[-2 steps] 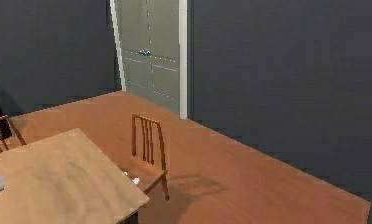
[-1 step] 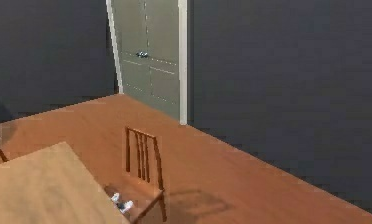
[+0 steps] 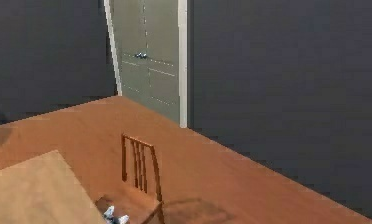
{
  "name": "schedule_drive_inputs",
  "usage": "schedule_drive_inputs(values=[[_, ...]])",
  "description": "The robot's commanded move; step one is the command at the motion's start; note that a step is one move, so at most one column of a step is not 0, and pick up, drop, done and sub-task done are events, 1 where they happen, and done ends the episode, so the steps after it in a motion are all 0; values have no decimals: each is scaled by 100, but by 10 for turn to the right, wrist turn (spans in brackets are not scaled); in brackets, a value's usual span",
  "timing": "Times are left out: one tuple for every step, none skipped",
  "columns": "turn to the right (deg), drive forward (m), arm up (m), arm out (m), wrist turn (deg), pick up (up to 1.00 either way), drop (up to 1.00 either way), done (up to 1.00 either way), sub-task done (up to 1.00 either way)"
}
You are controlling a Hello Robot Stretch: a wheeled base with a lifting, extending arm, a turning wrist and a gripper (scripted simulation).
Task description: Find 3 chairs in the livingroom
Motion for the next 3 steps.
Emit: schedule_drive_inputs(values=[[450, 0, 0, 0, 0, 0, 0, 0, 0], [0, 5, 0, 0, 0, 0, 0, 0, 0], [-450, 0, 0, 0, 0, 0, 0, 0, 0]])
